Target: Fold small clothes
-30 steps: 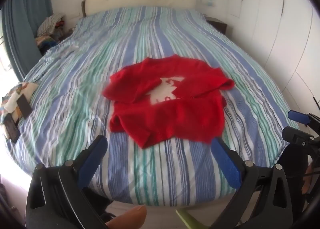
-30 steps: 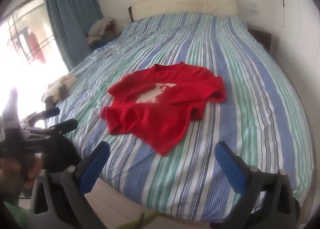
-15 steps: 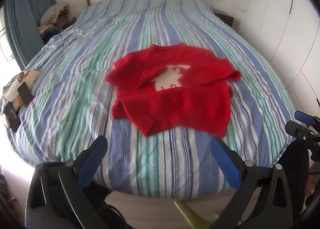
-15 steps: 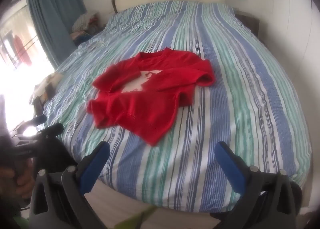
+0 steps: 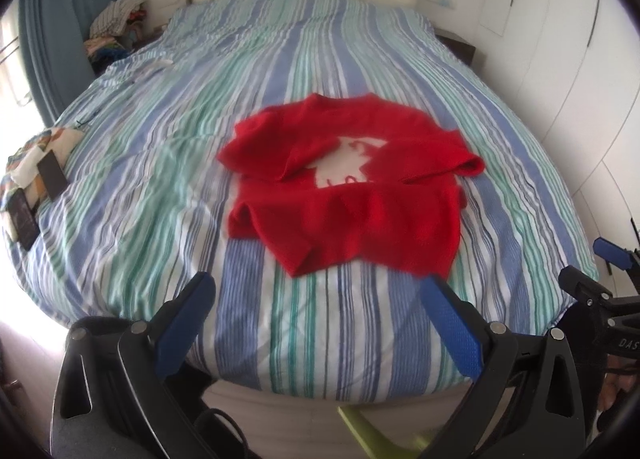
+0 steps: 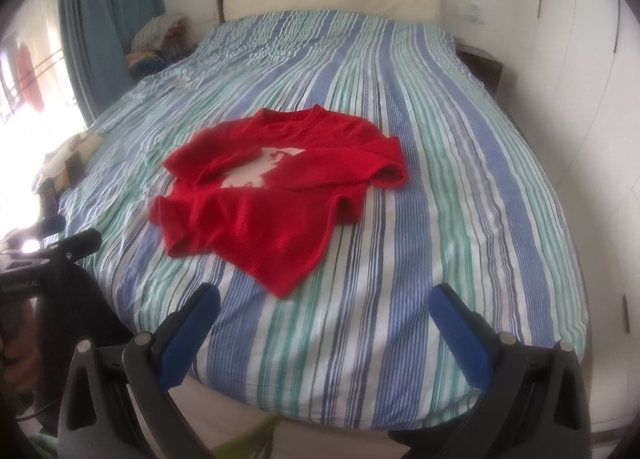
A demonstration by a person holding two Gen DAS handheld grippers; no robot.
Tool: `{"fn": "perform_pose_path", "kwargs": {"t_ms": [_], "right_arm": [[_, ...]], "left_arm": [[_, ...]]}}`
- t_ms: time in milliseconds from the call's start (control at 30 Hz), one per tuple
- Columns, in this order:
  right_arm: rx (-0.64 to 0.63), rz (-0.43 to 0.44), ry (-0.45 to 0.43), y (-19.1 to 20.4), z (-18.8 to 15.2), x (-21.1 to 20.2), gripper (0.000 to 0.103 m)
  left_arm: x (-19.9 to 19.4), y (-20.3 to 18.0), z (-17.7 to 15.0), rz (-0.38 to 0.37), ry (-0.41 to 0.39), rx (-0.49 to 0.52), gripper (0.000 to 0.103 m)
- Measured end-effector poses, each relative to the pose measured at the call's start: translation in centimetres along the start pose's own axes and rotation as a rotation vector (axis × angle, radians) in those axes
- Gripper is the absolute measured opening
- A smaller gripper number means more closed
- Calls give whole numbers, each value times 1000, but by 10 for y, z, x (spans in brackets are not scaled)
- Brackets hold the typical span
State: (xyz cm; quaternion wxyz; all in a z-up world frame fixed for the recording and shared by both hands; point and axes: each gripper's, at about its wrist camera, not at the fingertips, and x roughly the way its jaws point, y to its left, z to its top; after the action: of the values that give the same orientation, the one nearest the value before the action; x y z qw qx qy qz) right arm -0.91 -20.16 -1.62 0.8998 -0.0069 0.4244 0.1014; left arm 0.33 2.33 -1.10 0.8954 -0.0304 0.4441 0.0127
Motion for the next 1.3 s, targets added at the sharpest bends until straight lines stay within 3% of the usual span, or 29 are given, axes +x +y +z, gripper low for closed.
{"fn": "perform_pose_path", "kwargs": {"t_ms": [267,1300], "right_arm": [[15,10,43,2,-2,7,103],[-13,85,65,22,-6,14,103]], "left_arm": [[2,-7,-1,12,10,34,103],[6,-12,-7,-3,31,37,103]]}}
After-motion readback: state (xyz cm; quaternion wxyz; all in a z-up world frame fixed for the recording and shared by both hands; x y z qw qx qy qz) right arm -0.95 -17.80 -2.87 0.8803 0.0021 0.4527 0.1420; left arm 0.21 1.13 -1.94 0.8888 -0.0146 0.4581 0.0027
